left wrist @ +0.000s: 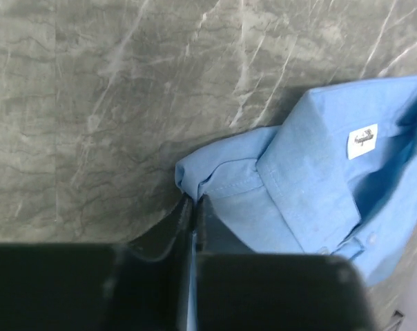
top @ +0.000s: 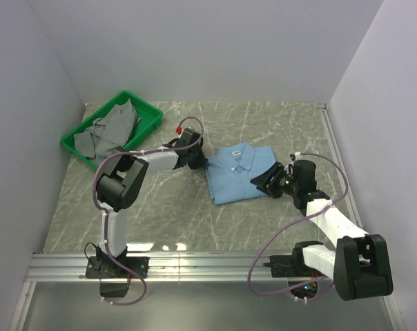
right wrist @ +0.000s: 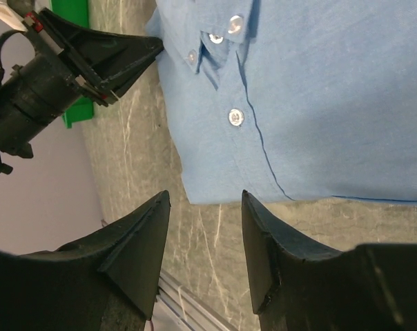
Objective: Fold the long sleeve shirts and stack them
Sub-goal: Fold the shirt
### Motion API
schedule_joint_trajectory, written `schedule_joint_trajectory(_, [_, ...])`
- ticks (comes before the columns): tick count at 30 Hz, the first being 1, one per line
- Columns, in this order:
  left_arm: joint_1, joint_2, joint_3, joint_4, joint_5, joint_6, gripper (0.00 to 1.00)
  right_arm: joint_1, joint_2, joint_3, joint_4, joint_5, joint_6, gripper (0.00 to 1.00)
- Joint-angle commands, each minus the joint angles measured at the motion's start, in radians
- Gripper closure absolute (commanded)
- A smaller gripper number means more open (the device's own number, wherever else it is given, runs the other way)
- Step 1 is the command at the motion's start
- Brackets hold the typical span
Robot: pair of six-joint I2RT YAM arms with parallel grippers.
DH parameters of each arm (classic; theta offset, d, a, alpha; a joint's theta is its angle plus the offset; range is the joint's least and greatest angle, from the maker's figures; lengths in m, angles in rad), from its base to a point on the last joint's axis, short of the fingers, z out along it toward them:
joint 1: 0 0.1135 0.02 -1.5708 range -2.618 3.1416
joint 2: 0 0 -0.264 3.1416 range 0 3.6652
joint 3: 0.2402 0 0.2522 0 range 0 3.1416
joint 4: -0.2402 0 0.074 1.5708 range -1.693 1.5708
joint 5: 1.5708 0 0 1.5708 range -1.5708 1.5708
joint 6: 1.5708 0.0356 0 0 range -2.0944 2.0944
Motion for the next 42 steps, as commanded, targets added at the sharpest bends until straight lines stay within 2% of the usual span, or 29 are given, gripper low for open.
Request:
schedule_joint_trajectory(1, [-0.007,0.016,-0.043,-0.015,-0.031,-0.008,0.99,0.007,0.009,0.000,0.038,0.008,0.009,0.47])
schedule_joint_trajectory(5, [-0.005,0.015,-0.084,0.003,-0.034,-0.014,1.00,0.005,0.018,-0.003,0.035,0.036,0.019,0.47])
schedule_joint_trajectory(11, [0.004,0.004,-0.141,0.034,-0.034,-0.019,0.99,0.005,0.082,-0.019,0.143,0.015,0.065,0.48])
schedule_joint_trajectory(17, [0.030,-0.005,-0.189,0.058,-0.015,-0.043,1.00,0.028,0.315,-0.011,0.323,-0.013,0.122,0.51])
schedule_joint_trajectory(21, [0.055,-0.008,-0.213,0.068,-0.005,-0.061,0.99,0.028,0.438,-0.023,0.299,-0.004,0.144,0.53])
schedule_joint_trajectory(25, [0.062,-0.022,-0.212,0.069,0.009,-0.052,0.99,0.019,0.369,-0.037,0.227,0.047,0.098,0.54])
schedule_joint_trajectory(28, [0.062,-0.045,-0.201,0.054,0.011,-0.052,0.99,0.019,0.236,0.017,0.098,0.097,0.032,0.53])
schedule_joint_trajectory(31, [0.064,-0.086,-0.186,0.014,-0.001,-0.051,0.90,0.021,0.124,0.072,-0.004,0.090,0.009,0.53])
schedule_joint_trajectory(34, [0.062,-0.143,-0.163,-0.027,-0.024,-0.045,0.71,0.019,0.037,0.066,-0.008,0.053,0.056,0.48])
schedule_joint_trajectory(35, [0.062,-0.178,-0.153,-0.047,-0.034,-0.042,0.58,0.019,-0.003,0.034,0.022,0.026,0.096,0.41])
schedule_joint_trajectory(37, [0.064,-0.218,-0.147,-0.064,-0.035,-0.035,0.47,0.019,-0.036,0.000,0.045,0.002,0.137,0.24])
schedule_joint_trajectory(38, [0.064,-0.261,-0.141,-0.075,-0.061,-0.029,0.38,0.019,-0.060,-0.031,0.048,-0.010,0.165,0.21])
schedule_joint_trajectory(42, [0.064,-0.369,-0.113,-0.159,-0.136,0.017,0.23,0.019,-0.117,-0.101,0.036,0.022,0.200,0.18])
